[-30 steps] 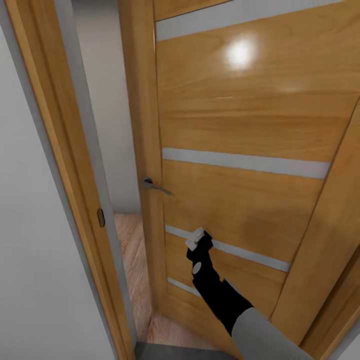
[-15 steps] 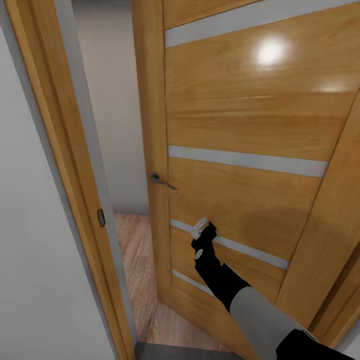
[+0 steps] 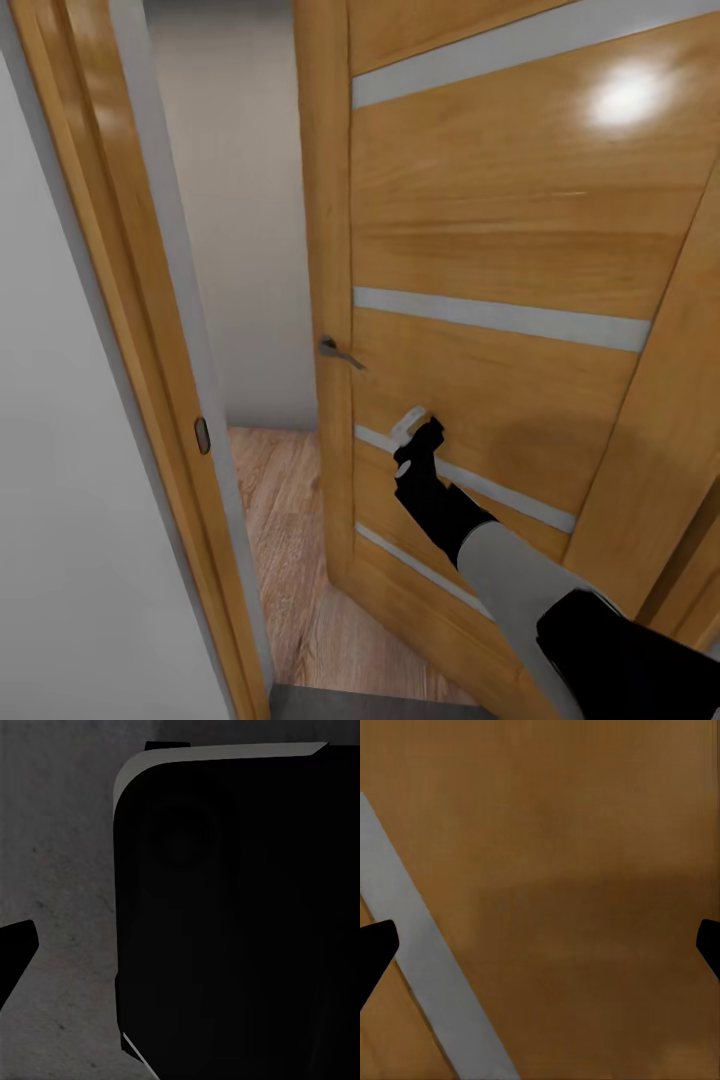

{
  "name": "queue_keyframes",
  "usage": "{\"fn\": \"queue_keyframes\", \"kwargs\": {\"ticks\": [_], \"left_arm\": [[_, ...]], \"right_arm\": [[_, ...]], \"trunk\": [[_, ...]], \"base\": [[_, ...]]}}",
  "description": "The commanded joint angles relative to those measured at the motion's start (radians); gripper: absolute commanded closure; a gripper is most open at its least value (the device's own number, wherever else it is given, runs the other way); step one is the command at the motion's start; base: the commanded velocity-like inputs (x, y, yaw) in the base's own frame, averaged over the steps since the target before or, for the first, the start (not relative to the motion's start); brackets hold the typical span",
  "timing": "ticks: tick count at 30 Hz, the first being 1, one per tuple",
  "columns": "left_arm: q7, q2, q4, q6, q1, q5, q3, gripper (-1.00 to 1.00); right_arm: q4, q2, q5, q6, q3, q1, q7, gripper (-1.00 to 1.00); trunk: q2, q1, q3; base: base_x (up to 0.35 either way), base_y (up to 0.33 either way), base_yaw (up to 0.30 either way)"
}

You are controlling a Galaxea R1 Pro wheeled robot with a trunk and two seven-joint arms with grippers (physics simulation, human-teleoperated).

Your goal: Move the two storage containers from the living room to the garage. In the garage, place one container on the floor and stack the other container on top of it (either order is fine).

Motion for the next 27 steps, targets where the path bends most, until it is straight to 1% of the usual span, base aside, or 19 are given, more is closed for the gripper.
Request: {"fn": "queue_keyframes", "kwargs": {"ticks": [1, 2, 6, 10, 17, 27], "left_arm": [[0.0, 0.0, -0.001, -0.001, 0.0, 0.002, 0.0, -1.0], [0.0, 0.0, -0.001, -0.001, 0.0, 0.002, 0.0, -1.0], [0.0, 0.0, -0.001, -0.001, 0.0, 0.002, 0.0, -1.0], [0.0, 0.0, -0.001, -0.001, 0.0, 0.002, 0.0, -1.0], [0.0, 0.0, -0.001, -0.001, 0.0, 0.002, 0.0, -1.0], [0.0, 0.0, -0.001, -0.001, 0.0, 0.002, 0.0, -1.0]], "right_arm": [[0.011, 0.0, -0.024, 0.008, 0.002, -0.01, -0.003, -1.0], [0.019, 0.0, -0.059, 0.009, 0.002, -0.018, -0.004, -1.0], [0.019, 0.0, -0.094, 0.008, 0.003, -0.024, -0.006, -1.0], [0.015, 0.0, -0.1, -0.007, 0.0, -0.025, -0.006, -1.0], [-0.038, 0.0, -0.101, -0.002, -0.007, -0.026, -0.001, -1.0], [-0.049, 0.0, -0.099, 0.0, -0.006, -0.026, 0.001, -1.0]], "trunk": [[0.0, 0.0, -0.001], [0.0, 0.0, -0.001], [0.0, 0.0, -0.001], [0.0, 0.0, -0.001], [0.0, 0.0, -0.001], [0.0, 0.0, -0.001]], "base": [[0.0, 0.0, 0.0], [0.0, 0.0, 0.0], [0.0, 0.0, 0.0], [0.0, 0.0, 0.0], [0.0, 0.0, 0.0], [0.0, 0.0, 0.0]]}}
